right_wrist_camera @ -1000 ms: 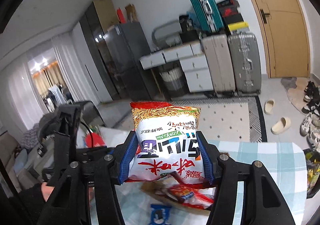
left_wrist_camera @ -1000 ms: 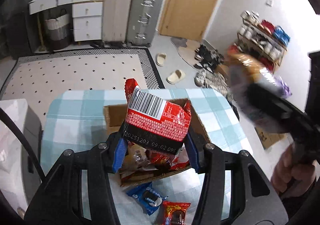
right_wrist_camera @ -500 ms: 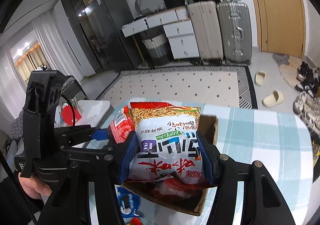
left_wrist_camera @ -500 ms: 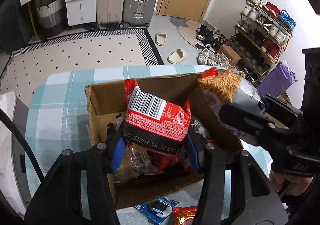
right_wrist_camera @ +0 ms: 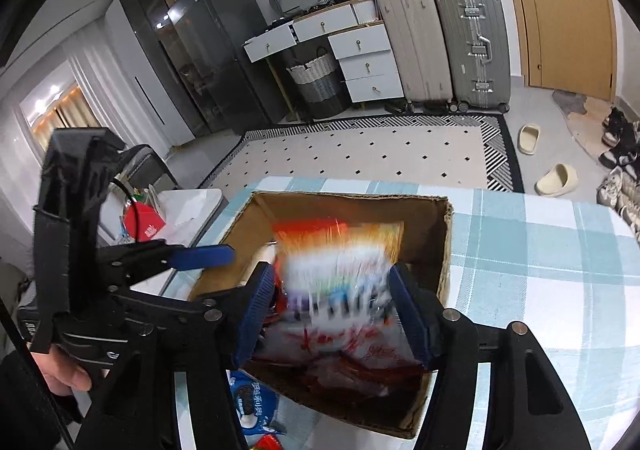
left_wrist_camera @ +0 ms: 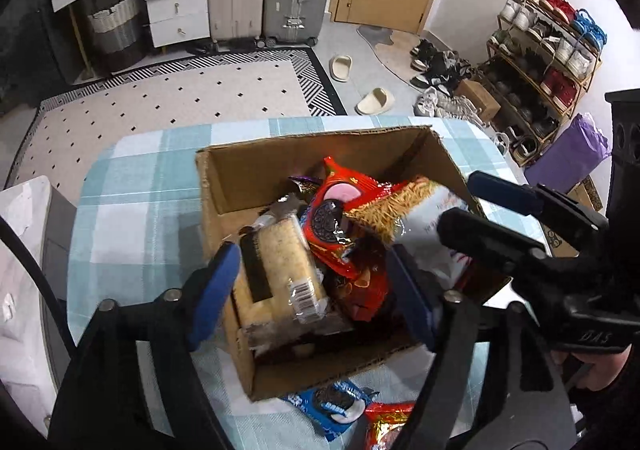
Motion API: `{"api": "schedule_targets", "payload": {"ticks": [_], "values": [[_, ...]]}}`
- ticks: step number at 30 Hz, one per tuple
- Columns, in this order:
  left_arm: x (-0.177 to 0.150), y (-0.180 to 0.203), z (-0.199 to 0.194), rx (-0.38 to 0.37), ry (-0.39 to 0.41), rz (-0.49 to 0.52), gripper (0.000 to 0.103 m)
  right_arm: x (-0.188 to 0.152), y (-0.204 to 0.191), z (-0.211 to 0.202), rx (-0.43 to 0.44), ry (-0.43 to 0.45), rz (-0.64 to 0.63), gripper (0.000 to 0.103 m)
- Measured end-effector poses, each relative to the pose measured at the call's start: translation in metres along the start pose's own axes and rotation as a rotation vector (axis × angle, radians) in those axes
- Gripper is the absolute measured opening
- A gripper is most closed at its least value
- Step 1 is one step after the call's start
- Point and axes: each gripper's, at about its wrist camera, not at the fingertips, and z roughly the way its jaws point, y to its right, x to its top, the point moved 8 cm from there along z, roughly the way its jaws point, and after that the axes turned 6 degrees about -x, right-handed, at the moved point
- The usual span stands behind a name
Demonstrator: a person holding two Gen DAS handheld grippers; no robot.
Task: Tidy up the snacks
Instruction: 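Open both grippers and withdraw them from the box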
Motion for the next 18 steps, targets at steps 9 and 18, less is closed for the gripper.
{"api": "schedule_targets", "payload": {"ticks": [9, 18], "values": [[-0.021, 0.007, -0.065, 0.016, 0.076, 0.016, 0.079, 0.008, -0.009, -0.049, 0.000, 0.082, -0.003, 0.078], [-0.059, 0.034, -0.139, 0.049, 0.228, 0.064, 0.080, -0.011, -0.029, -0.115, 0.016, 0.153, -0.015, 0.079]]}}
